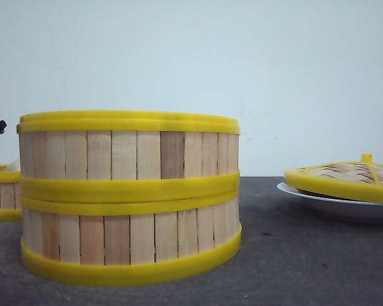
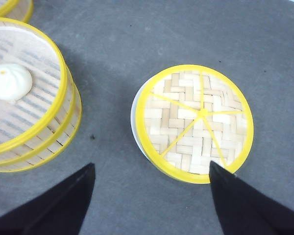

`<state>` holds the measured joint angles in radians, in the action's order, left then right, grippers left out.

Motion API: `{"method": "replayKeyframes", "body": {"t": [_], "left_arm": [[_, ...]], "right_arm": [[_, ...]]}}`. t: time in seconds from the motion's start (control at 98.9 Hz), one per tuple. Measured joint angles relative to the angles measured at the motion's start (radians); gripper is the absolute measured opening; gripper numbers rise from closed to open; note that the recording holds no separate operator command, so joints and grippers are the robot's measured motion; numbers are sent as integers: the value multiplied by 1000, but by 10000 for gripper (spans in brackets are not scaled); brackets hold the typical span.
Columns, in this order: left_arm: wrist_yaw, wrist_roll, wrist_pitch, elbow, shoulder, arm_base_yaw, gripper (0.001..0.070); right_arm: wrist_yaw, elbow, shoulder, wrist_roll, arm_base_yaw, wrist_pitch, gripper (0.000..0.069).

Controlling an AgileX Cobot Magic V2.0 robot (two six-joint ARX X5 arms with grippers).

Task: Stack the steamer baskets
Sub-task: 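Reach the left gripper to the rim of the remaining bun basket and grasp, then lift the basket with the left gripper and carry it above the stack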

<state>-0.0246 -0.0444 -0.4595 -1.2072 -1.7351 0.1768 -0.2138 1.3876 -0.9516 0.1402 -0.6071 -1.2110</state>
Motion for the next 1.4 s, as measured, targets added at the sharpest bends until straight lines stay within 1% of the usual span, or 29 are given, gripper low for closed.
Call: {"method": "replayKeyframes", "body": {"t": [0.071, 0.111, 0.162, 0.233, 0.415, 0.526, 0.617, 0.748, 0.839, 0.92, 1.122, 1.284, 1.335, 1.395], "left_arm": [[0, 0, -2, 0, -2, 3, 109], [3, -1, -2, 0, -3, 3, 74], [5, -4, -2, -1, -3, 5, 50], [5, -3, -2, -2, -5, 6, 38], [3, -3, -2, -5, -5, 5, 32], [2, -2, -32, -32, -6, 5, 32], [-5, 0, -70, -77, -7, 5, 32], [-36, 12, -142, -161, -7, 5, 31], [-39, 30, -191, -219, -7, 4, 32], [-48, 34, -216, -264, -7, 5, 32], [-97, 38, -270, -337, 40, 5, 32], [-148, 51, -325, -399, 98, 5, 32], [-172, 52, -335, -412, 115, 5, 32], [-217, 53, -352, -420, 136, 5, 32]], "right_arm": [[0, 0, 0, 0, 0, -1, 455], [0, 0, 0, 0, 0, -1, 455], [0, 0, 0, 0, 0, -1, 455], [0, 0, 0, 0, 0, -1, 455], [0, 0, 0, 7, 0, -2, 455], [0, 0, 0, 14, 0, -9, 455], [0, 0, 0, 19, 0, -11, 455], [0, 0, 0, 23, 0, -11, 455], [0, 0, 0, 24, 0, -11, 455], [0, 0, 0, 25, 0, -11, 455], [0, 0, 0, 25, 0, -11, 455], [0, 0, 0, 25, 0, -11, 455], [0, 0, 0, 25, 0, -11, 455], [0, 0, 0, 25, 0, -11, 455]]}}
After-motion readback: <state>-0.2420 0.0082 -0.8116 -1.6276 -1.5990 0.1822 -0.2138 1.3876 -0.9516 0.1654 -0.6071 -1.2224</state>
